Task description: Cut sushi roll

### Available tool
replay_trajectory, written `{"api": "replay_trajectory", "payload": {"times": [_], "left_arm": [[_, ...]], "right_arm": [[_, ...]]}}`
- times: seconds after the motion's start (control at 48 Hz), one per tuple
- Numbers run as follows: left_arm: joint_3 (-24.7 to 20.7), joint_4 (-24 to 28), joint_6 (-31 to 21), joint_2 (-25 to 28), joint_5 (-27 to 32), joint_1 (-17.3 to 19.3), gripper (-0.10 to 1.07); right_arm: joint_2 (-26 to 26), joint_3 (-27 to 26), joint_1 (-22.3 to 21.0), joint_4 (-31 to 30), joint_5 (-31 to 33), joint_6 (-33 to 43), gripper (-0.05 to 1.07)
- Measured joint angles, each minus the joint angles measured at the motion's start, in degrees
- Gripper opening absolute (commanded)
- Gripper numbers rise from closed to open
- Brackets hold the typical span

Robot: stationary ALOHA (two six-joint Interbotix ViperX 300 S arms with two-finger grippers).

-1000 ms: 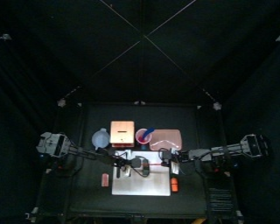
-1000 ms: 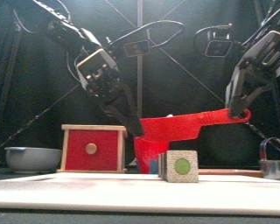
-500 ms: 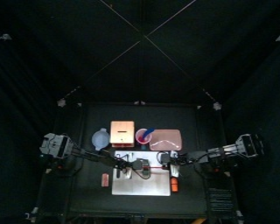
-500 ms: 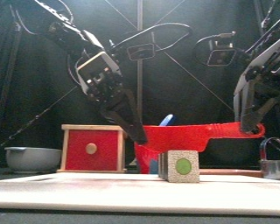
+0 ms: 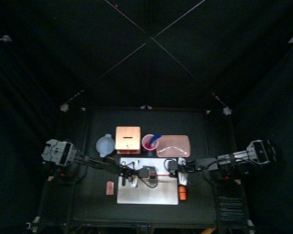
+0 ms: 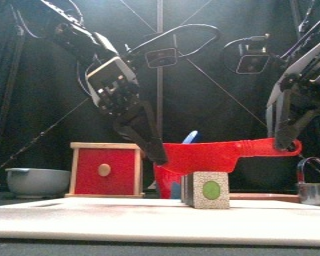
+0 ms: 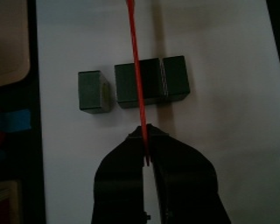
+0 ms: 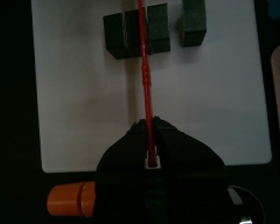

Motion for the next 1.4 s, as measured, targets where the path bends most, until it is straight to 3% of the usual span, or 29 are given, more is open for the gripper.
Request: {"api": "replay_trajectory", "payload": {"times": [0.458,0.729,0.896,1.125,1.396], "left_arm": [[-0.4,-2.9,-0.1,4.4,-0.3,-0.6,0.36],[-0.7,-5.6,0.0,5.5,-0.3,-3.0,0.36],[-1.0,-5.6,0.0,3.8,0.9,-3.2,0.36],[-1.1,-3.3,0.0,-1.1,2.6,-3.5,0.35],[-2.4,-3.2,-0.3,1.1,1.3,-6.0,0.35]], "right_arm": [[4.0,0.6,0.4,0.9,-3.1,0.1,0.30],[8.3,-0.3,4.0,4.7,-3.9,0.5,0.30],[6.2,-0.6,4.6,4.1,-3.3,1.9,0.30],[-2.1,-0.4,4.8,0.4,-0.9,2.8,0.30],[-3.1,0.4,7.8,2.0,-0.7,3.0,0.30]]}}
